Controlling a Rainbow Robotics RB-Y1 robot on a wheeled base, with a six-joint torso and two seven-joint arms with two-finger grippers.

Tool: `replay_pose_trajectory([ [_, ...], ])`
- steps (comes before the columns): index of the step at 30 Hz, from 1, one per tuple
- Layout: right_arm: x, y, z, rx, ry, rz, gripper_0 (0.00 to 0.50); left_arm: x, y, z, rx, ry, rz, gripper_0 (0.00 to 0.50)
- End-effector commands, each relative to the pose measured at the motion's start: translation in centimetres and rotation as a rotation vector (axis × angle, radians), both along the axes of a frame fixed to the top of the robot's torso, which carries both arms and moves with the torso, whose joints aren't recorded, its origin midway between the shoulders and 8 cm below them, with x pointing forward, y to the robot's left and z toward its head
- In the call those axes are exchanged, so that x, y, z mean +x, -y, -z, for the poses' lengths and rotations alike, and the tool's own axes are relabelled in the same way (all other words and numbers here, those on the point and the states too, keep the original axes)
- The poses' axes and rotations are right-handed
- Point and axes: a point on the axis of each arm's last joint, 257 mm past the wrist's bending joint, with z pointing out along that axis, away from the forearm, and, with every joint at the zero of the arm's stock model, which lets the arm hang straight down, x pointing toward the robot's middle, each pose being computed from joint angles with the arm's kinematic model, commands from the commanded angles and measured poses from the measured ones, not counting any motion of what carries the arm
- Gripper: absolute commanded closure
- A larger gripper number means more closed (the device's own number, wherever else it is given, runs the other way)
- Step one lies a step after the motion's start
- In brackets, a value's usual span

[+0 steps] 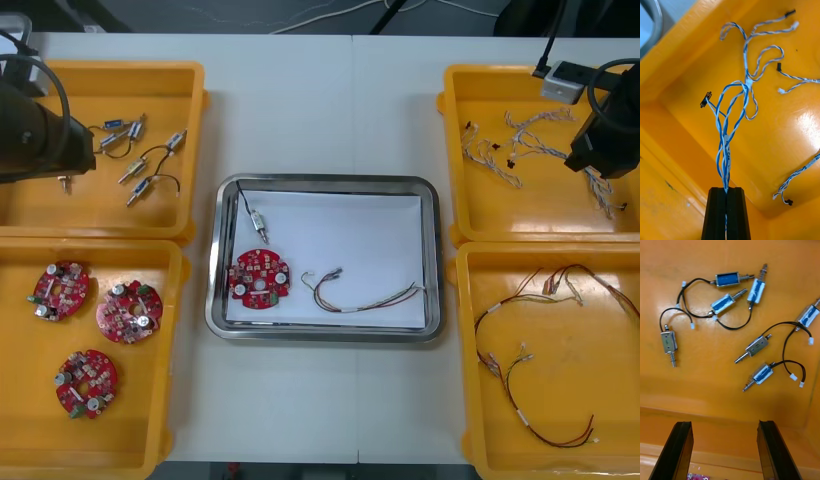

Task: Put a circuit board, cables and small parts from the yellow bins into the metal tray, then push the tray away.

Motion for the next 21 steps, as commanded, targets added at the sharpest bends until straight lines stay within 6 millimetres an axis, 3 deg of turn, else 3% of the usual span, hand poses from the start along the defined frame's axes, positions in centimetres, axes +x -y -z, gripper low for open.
replay_pose_trajectory([
  [1,-0.5,-1.1,-5.2,-0.018,0.089,-0.032,0.500,0.5,1.9,0.6,0.070,0.009,0.137,0.000],
  [8,-2.5,-6.3,-5.8,0.058,0.081,-0.165,0.500,0.8,3.3,1.2,0.056,0.013,0.168,0.000],
  [13,-3.1,-10.7,-5.6,0.122,0.089,-0.250,0.500,0.7,2.7,1.7,0.071,0.007,0.164,0.000],
  [21,-2.9,-16.0,-4.0,0.141,0.107,-0.345,0.500,1.3,2.2,3.2,0.062,0.000,0.174,0.000],
])
